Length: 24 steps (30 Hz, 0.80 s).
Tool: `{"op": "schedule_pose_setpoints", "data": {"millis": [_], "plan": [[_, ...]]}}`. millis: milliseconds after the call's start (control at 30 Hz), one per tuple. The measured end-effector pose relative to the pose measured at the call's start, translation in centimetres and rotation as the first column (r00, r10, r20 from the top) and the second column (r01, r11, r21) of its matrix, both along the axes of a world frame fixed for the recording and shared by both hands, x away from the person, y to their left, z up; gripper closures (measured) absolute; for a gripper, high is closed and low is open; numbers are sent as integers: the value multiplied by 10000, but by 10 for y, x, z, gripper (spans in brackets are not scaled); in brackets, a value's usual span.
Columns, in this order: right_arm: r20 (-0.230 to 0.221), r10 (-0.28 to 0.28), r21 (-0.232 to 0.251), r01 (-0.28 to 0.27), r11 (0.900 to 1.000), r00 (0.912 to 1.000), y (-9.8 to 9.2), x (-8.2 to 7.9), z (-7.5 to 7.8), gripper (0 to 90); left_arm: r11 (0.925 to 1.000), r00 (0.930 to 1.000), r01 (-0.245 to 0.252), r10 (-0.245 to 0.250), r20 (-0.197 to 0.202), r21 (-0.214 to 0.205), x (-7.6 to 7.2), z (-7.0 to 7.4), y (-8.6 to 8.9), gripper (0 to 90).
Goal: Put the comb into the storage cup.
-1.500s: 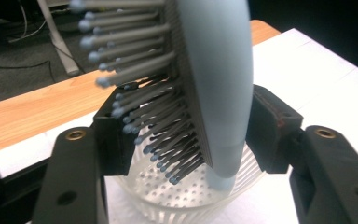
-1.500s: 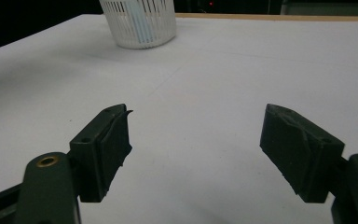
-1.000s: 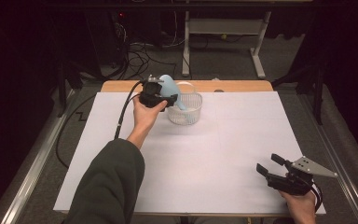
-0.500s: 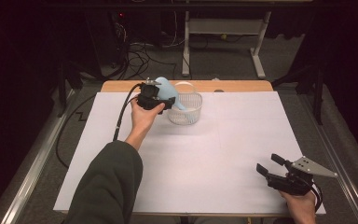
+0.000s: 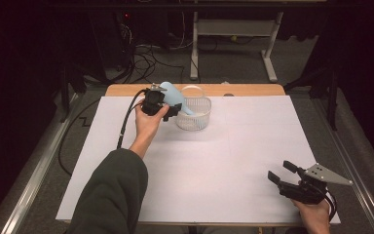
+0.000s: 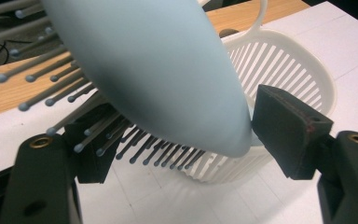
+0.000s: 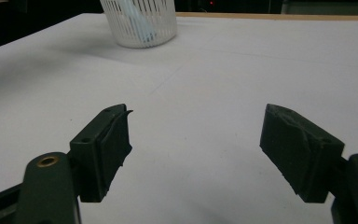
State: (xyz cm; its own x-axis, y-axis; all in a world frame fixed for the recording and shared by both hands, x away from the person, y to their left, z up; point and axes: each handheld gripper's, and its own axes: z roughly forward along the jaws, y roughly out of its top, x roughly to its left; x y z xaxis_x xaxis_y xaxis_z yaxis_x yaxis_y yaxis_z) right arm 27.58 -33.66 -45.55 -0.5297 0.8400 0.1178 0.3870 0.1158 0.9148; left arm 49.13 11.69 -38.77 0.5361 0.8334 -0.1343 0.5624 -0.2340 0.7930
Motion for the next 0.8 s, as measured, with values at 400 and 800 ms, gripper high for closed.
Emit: {"op": "schedule_pose_setpoints", "data": {"millis": [400,800], "plan": [[-4,-21,-15,21,10000,10000,0,0,0,246,9998,9998,198,-198,8,-40,-3,1,8,268],[-10,-38,0,38,10000,10000,0,0,0,246,9997,9997,242,-242,67,66,-6,3,11,267]]}}
